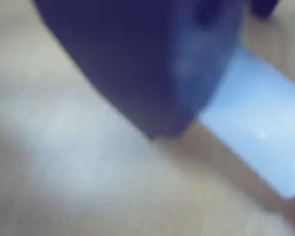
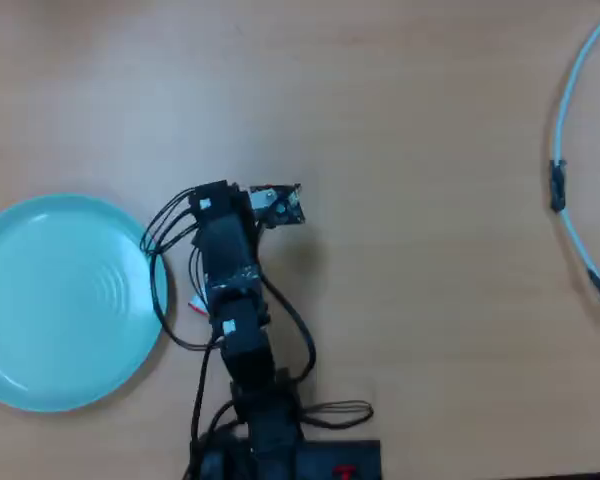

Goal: Pick up the red pen and put it in the green bowl

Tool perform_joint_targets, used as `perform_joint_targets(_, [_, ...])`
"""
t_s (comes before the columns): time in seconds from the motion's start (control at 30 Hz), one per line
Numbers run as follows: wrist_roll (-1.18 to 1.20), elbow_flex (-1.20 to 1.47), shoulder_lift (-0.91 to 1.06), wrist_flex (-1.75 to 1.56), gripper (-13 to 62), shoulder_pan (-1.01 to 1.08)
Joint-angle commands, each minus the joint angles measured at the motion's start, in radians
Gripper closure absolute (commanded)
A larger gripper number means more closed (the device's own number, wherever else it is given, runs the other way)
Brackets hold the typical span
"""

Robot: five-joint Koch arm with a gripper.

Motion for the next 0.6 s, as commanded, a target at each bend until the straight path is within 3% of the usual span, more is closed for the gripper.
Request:
perform_joint_targets(0.0, [0.015, -0.035, 0.000, 0.009, 26.5, 0.008])
perform_joint_targets(0.17, [0.040, -0.032, -0.011, 0.005, 38.8, -0.003])
perform_joint_targets(0.33, [0.095, -0.032, -0.025, 0.003, 58.8, -0.031])
perform_joint_targets(0.4, [0.094, -0.021, -0.025, 0.003, 55.6, -0.031])
perform_joint_targets(0.57, [0.095, -0.015, -0.025, 0.006, 55.8, -0.031])
